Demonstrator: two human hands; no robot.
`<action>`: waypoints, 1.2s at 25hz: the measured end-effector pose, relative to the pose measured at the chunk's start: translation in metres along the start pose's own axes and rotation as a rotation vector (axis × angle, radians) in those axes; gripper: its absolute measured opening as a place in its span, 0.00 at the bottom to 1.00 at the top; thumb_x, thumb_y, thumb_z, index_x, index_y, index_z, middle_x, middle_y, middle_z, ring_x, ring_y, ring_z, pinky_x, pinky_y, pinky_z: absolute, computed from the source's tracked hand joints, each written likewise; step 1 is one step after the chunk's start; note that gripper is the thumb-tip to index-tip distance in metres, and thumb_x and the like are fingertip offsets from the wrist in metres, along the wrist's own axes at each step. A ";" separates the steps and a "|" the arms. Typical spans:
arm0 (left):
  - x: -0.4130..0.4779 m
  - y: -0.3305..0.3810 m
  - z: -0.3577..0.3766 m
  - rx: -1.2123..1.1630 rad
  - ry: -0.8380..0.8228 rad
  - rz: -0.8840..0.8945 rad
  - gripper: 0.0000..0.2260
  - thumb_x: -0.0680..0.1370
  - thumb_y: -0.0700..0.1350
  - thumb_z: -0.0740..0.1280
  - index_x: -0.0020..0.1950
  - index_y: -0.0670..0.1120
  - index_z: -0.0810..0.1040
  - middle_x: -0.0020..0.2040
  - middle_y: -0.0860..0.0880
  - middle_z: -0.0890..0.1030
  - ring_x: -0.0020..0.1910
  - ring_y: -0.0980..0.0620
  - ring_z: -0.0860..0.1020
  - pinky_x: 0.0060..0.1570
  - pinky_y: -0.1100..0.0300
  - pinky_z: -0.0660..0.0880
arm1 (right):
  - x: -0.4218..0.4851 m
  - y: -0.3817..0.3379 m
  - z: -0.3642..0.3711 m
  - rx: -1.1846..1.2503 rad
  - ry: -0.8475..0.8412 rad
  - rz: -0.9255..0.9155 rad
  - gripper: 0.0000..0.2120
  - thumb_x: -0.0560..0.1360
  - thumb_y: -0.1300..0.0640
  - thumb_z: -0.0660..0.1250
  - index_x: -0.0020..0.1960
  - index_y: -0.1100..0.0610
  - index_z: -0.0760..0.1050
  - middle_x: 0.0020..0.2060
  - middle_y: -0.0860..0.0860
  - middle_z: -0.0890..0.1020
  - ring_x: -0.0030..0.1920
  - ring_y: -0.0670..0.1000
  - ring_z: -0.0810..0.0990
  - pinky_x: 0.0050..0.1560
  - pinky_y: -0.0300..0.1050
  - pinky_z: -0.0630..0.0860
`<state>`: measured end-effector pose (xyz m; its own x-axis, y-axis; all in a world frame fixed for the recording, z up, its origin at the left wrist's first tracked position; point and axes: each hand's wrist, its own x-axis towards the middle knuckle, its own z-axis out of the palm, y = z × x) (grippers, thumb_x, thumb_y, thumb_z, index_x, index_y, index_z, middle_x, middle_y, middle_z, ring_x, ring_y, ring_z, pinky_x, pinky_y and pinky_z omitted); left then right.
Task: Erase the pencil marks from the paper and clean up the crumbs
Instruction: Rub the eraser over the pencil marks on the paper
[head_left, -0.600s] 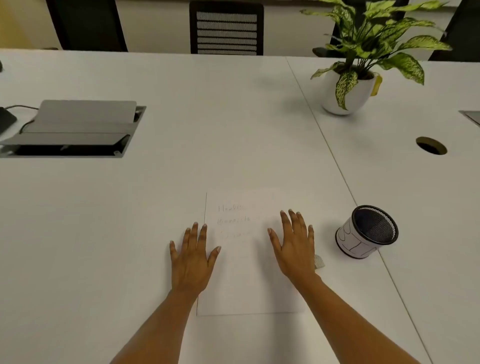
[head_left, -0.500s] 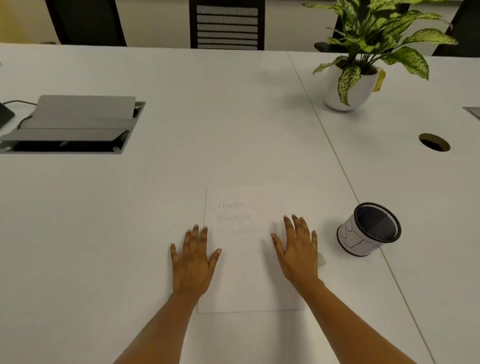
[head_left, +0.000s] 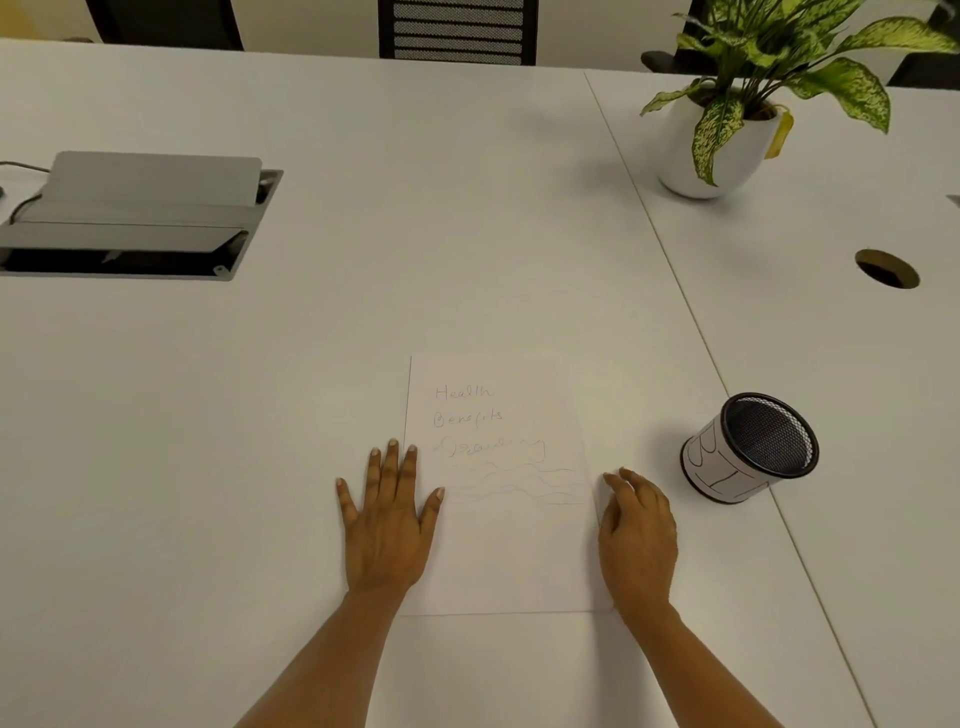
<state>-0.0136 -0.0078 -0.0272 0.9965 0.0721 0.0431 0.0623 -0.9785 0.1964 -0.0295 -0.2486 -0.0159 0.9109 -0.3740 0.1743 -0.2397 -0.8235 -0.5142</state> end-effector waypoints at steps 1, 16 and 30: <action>0.000 0.001 -0.001 0.001 -0.006 -0.002 0.30 0.79 0.60 0.40 0.70 0.44 0.67 0.69 0.44 0.70 0.67 0.45 0.69 0.62 0.37 0.58 | 0.000 0.001 -0.002 0.062 0.002 0.034 0.13 0.75 0.67 0.59 0.56 0.59 0.76 0.58 0.56 0.78 0.60 0.56 0.74 0.58 0.51 0.72; 0.005 0.003 0.002 -0.026 0.050 -0.030 0.29 0.79 0.60 0.41 0.69 0.45 0.68 0.68 0.44 0.72 0.67 0.45 0.69 0.67 0.38 0.55 | 0.010 -0.082 0.038 0.472 -0.265 -0.160 0.08 0.71 0.61 0.69 0.49 0.60 0.73 0.47 0.49 0.74 0.45 0.39 0.74 0.46 0.21 0.68; 0.042 0.023 0.018 -0.007 0.124 -0.022 0.23 0.79 0.48 0.47 0.69 0.41 0.67 0.68 0.44 0.70 0.69 0.44 0.67 0.67 0.42 0.47 | 0.006 -0.070 0.032 0.466 -0.262 -0.149 0.10 0.74 0.52 0.65 0.53 0.54 0.77 0.44 0.43 0.79 0.42 0.40 0.77 0.48 0.22 0.70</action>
<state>0.0312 -0.0307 -0.0385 0.9803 0.1171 0.1592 0.0832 -0.9752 0.2050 0.0034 -0.1802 -0.0056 0.9909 -0.1003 0.0900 0.0184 -0.5611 -0.8275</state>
